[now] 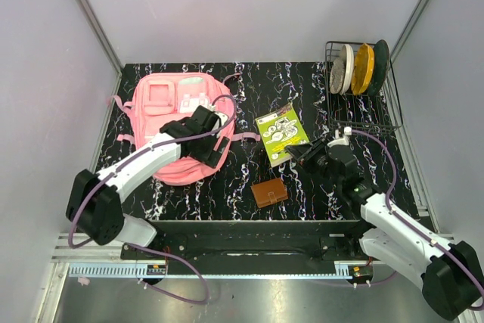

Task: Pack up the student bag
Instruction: Place the book in the student bag.

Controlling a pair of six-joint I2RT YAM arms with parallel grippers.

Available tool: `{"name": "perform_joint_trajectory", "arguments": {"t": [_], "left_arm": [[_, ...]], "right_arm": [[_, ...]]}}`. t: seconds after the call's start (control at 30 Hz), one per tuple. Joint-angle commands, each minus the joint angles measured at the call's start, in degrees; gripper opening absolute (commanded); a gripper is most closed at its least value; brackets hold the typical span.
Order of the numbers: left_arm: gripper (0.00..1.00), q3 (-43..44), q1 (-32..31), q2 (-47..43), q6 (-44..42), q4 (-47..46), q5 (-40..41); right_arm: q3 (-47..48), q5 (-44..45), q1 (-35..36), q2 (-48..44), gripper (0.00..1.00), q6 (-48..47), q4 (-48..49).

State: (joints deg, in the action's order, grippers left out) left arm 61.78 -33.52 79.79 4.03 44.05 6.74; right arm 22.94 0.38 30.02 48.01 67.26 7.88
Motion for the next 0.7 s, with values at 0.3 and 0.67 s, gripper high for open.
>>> {"name": "perform_joint_trajectory", "arguments": {"t": [0.3, 0.67], "left_arm": [[0.65, -2.5, -1.1, 5.4, -3.6, -5.1, 11.6], [0.65, -3.9, -5.6, 1.7, -3.4, -9.1, 13.7]], "right_arm": [[2.8, -2.1, -1.4, 0.1, 0.00, -0.1, 6.5], [2.5, -2.5, -2.2, 0.4, 0.00, 0.1, 6.0]]}}
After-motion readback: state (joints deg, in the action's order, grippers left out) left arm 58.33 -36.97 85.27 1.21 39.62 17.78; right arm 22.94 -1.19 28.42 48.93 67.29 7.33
